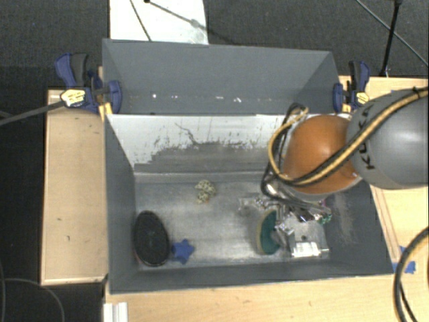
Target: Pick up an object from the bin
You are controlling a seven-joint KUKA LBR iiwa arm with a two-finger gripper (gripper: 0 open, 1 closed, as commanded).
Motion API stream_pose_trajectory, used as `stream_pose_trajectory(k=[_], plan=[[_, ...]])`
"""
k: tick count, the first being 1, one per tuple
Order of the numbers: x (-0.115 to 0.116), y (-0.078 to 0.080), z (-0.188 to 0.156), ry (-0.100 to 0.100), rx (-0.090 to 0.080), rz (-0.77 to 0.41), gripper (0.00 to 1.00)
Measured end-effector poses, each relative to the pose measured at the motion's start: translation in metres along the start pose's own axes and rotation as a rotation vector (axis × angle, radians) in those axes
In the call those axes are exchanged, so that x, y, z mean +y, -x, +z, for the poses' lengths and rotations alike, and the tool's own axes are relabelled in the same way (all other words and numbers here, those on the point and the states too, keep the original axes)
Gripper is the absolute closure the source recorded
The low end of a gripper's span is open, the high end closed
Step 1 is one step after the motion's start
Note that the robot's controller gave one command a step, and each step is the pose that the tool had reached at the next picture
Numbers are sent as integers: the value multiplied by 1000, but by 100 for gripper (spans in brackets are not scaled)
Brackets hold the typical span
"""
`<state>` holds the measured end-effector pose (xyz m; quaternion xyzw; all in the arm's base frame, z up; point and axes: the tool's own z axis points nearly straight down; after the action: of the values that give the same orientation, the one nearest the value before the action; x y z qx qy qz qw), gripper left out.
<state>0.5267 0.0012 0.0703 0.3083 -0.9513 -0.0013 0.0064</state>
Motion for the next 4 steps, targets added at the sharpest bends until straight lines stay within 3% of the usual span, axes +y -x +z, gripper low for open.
stream_pose_trajectory(k=[1, 2, 3, 4], plan=[[-5, -50, -30, -9, -10, -295, 0], [-8, -24, -30, -11, -14, -461, 0], [0, 0, 2, -8, -12, -466, 0], [0, 0, 1, -7, -14, -462, 0]])
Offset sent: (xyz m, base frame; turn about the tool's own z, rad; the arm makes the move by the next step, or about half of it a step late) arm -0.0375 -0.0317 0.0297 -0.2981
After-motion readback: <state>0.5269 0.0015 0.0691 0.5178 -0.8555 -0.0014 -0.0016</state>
